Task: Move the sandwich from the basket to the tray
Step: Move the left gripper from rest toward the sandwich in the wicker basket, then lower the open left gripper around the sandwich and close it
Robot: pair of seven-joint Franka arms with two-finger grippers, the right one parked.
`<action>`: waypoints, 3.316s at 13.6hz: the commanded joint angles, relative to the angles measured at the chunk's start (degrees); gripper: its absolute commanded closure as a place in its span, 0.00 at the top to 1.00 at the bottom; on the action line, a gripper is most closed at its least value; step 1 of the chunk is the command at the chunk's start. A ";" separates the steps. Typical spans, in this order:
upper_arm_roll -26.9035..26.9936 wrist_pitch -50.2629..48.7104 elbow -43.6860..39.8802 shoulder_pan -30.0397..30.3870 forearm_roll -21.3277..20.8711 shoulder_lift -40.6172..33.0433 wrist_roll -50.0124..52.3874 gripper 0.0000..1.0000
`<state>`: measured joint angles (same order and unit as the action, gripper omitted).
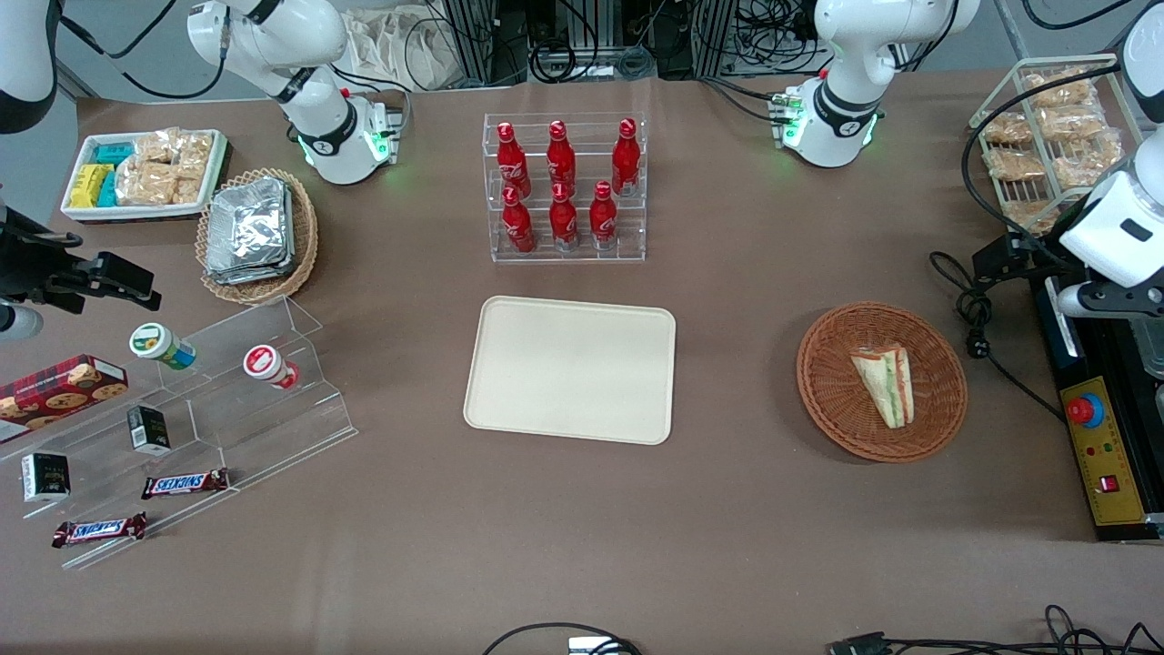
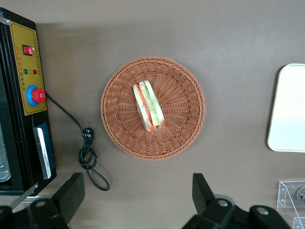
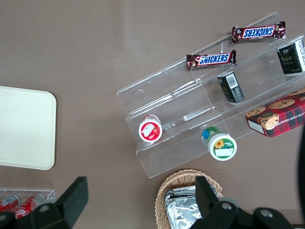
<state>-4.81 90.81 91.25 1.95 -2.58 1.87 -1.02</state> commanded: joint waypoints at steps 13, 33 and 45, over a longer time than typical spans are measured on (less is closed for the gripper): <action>-0.37 -2.93 -0.03 -0.10 0.65 3.05 8.62 1.00; -0.46 39.42 27.56 0.07 -0.49 12.10 20.18 1.00; 1.20 43.83 28.97 0.34 -0.67 16.40 20.18 1.00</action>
<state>-4.52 132.43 119.19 2.11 -2.61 17.76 18.40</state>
